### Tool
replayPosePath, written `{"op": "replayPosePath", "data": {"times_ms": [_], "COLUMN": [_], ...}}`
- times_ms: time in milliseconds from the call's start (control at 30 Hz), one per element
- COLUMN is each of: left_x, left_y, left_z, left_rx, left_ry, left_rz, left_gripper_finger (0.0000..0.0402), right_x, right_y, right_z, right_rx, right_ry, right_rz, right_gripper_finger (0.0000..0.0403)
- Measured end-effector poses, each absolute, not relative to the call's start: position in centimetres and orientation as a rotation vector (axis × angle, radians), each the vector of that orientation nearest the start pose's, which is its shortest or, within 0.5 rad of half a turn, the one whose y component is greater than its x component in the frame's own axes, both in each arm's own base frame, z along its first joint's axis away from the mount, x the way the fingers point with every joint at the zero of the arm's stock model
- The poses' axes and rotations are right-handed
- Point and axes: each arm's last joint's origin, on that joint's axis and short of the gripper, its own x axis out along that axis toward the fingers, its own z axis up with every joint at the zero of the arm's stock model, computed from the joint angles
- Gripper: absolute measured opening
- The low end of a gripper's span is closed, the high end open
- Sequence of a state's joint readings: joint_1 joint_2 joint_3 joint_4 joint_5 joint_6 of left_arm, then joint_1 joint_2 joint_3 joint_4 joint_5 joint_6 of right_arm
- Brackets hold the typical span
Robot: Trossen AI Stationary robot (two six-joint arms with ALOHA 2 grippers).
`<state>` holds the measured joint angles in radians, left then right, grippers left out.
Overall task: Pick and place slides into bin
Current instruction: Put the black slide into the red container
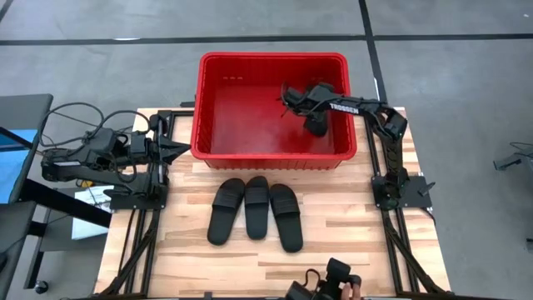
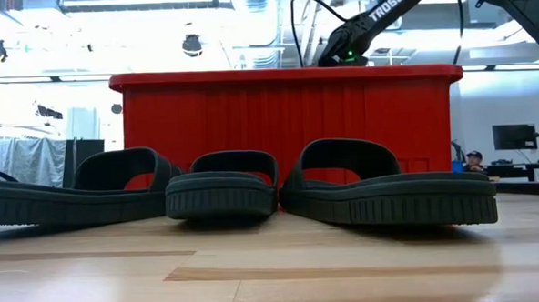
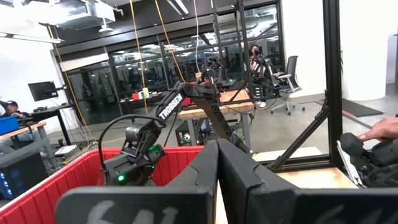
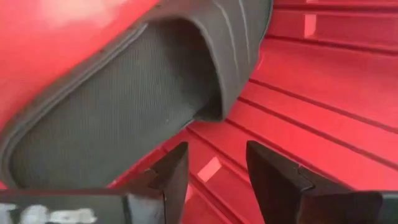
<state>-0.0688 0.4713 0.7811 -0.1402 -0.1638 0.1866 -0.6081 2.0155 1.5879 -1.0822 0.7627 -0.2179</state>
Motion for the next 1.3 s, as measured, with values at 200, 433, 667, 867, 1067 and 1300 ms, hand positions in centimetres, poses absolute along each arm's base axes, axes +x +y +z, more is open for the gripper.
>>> {"op": "replayPosePath", "data": {"times_ms": [200,433,667,867,1067,1300], "left_x": [9.5,9.5,9.5,9.5,9.5,9.4], "left_y": [-0.2,-0.2,-0.2,-0.2,-0.2,-0.2], "left_z": [37.1,37.2,37.2,37.2,37.2,37.4], "left_rx": [0.166,0.166,0.166,0.166,0.166,0.164], "left_ry": [-0.159,-0.164,-0.164,-0.164,-0.164,-0.181], "left_rz": [0.11,0.111,0.111,0.111,0.111,0.112], "left_gripper_finger": [0.0,0.0,0.0,0.0,0.0,0.0], "right_x": [30.7,30.5,29.4,27.3,24.4,21.3], "right_y": [-23.1,-22.9,-22.0,-20.5,-18.6,-15.7], "right_z": [21.2,25.0,31.1,36.9,41.7,45.8], "right_rx": [-0.288,-0.274,-0.256,-0.105,0.029,0.148], "right_ry": [1.728,1.615,1.419,1.15,0.899,0.644], "right_rz": [-0.896,-0.958,-1.029,-1.059,-1.029,-0.871], "right_gripper_finger": [0.0144,0.0134,0.0127,0.0127,0.0127,0.0127]}}
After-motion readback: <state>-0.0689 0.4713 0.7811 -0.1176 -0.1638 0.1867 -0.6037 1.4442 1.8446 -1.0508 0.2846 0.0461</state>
